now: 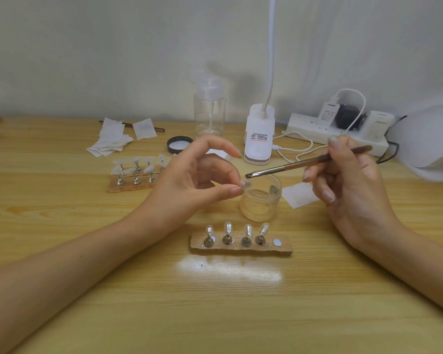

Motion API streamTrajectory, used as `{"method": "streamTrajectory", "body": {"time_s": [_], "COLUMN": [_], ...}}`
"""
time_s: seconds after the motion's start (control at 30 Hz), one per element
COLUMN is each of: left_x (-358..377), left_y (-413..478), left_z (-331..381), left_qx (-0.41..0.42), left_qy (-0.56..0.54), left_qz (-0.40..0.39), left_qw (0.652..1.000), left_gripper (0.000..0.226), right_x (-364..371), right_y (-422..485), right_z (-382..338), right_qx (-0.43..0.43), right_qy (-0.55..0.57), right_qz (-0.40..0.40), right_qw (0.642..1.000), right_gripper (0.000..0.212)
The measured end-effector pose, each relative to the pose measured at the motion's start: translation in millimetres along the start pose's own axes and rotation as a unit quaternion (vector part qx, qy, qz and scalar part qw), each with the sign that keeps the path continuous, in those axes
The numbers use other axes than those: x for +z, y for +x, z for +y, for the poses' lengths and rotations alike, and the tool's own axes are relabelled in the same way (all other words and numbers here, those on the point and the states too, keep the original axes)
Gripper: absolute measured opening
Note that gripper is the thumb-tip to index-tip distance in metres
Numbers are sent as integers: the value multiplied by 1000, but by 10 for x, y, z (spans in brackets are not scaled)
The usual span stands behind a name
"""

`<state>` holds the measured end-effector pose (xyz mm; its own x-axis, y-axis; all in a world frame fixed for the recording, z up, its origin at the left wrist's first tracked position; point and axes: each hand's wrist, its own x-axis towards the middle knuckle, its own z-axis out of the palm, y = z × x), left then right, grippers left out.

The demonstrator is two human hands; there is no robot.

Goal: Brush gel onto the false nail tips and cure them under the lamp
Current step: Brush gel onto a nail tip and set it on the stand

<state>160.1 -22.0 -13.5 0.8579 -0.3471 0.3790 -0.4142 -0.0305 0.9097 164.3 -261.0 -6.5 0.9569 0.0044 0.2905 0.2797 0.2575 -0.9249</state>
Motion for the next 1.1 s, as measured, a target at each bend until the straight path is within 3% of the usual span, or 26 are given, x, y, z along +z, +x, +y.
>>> {"method": "streamTrajectory", "body": {"time_s": [0.1,0.27,0.47,0.67,0.83,1.1], "left_x": [7,8,12,14,16,15], "left_y": [0,-1,-2,-1,-1,2], "left_z": [3,15,18,21,22,17], "left_qx": [-1,-6,-7,-5,-3,-1], "left_qy": [-3,-10,-4,-3,5,1], "left_qz": [1,6,6,10,10,11], "left_qw": [1000,1000,1000,1000,1000,1000], "left_gripper": [41,44,44,43,42,41], "right_x": [17,-31,11,-34,18,-24], "right_y": [-6,11,4,18,5,10], "right_z": [2,10,13,15,12,3], "right_qx": [-1,18,14,30,21,25], "right_qy": [-11,-17,-10,-10,-2,-6], "right_qz": [-12,40,-17,34,-22,32], "right_qw": [1000,999,1000,999,1000,999], "right_gripper": [27,35,27,29,28,29]}}
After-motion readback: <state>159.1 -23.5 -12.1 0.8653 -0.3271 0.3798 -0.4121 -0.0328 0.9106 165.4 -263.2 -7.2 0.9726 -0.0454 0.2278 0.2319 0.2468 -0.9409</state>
